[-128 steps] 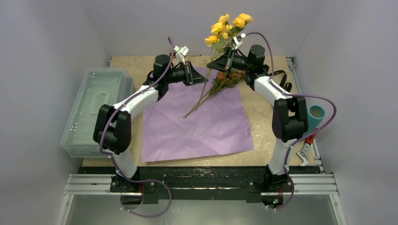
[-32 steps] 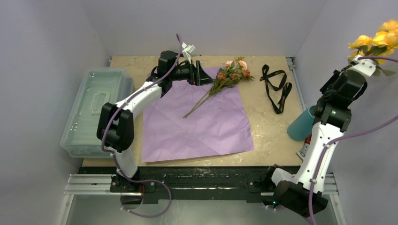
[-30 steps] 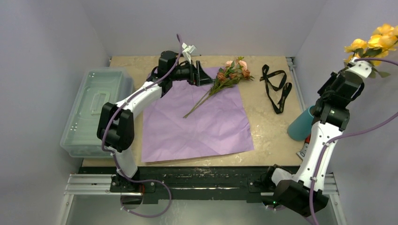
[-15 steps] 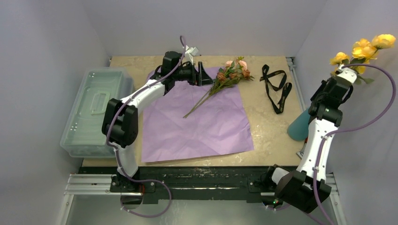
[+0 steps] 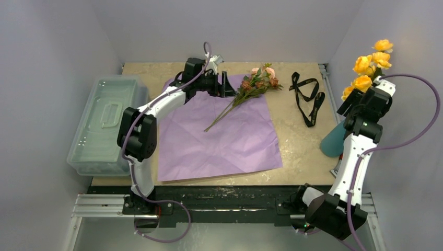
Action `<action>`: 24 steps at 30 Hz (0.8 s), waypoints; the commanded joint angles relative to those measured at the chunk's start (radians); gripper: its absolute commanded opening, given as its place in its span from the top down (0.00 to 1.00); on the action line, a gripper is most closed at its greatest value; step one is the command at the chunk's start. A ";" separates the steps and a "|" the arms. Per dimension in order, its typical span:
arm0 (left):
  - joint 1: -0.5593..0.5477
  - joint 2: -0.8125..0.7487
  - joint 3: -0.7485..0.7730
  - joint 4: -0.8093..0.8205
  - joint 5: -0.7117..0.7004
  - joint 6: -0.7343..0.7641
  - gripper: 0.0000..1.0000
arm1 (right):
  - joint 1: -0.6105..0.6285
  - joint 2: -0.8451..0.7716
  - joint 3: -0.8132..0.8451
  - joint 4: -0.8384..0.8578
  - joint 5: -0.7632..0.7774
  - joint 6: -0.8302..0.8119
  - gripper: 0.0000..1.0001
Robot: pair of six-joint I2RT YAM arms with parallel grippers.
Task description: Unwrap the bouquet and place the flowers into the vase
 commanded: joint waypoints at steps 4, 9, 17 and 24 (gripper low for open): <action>-0.004 0.015 0.052 -0.037 -0.060 0.076 0.25 | -0.003 -0.105 0.081 -0.151 -0.052 0.029 0.21; -0.003 0.047 0.096 -0.121 -0.100 0.177 0.27 | -0.002 -0.176 0.085 -0.183 -0.262 -0.044 0.17; -0.004 0.141 0.215 -0.267 -0.162 0.369 0.35 | -0.001 -0.157 0.136 -0.189 -0.543 -0.078 0.14; -0.022 0.273 0.374 -0.376 -0.223 0.499 0.49 | 0.032 -0.072 0.180 -0.154 -0.622 -0.096 0.14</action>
